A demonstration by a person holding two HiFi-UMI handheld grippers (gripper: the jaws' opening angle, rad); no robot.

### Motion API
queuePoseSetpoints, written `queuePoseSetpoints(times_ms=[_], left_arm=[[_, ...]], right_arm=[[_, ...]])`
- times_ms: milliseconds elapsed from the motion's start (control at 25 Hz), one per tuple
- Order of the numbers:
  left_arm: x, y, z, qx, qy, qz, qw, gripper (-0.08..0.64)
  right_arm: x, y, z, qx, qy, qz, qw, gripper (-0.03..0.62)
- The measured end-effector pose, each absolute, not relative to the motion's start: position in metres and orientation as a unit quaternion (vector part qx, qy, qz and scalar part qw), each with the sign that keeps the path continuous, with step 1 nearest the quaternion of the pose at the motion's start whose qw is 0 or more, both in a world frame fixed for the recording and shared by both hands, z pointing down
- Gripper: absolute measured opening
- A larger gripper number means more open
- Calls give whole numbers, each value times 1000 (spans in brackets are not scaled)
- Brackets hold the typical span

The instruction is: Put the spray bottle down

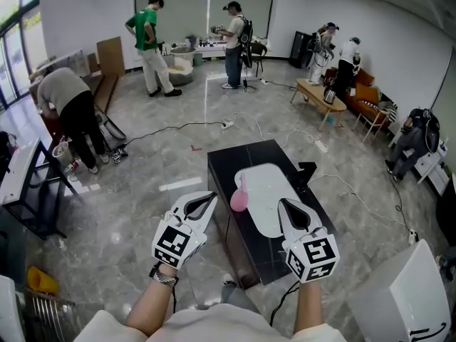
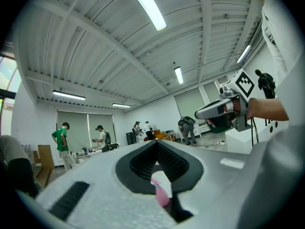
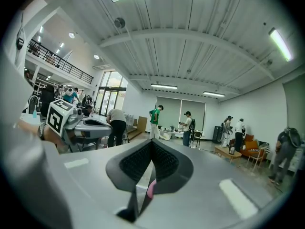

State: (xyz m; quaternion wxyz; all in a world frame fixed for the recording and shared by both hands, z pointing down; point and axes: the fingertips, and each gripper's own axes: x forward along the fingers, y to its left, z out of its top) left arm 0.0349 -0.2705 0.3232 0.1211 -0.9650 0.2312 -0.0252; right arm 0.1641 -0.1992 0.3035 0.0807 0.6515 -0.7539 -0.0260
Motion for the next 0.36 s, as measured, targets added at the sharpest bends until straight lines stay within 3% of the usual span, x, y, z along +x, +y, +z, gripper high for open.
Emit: queuePoseSetpoints(times_ms=[360], left_arm=[[37, -272, 325, -965, 231, -26, 124, 0]], right_arm=[[166, -201, 305, 652, -753, -27, 84, 5]])
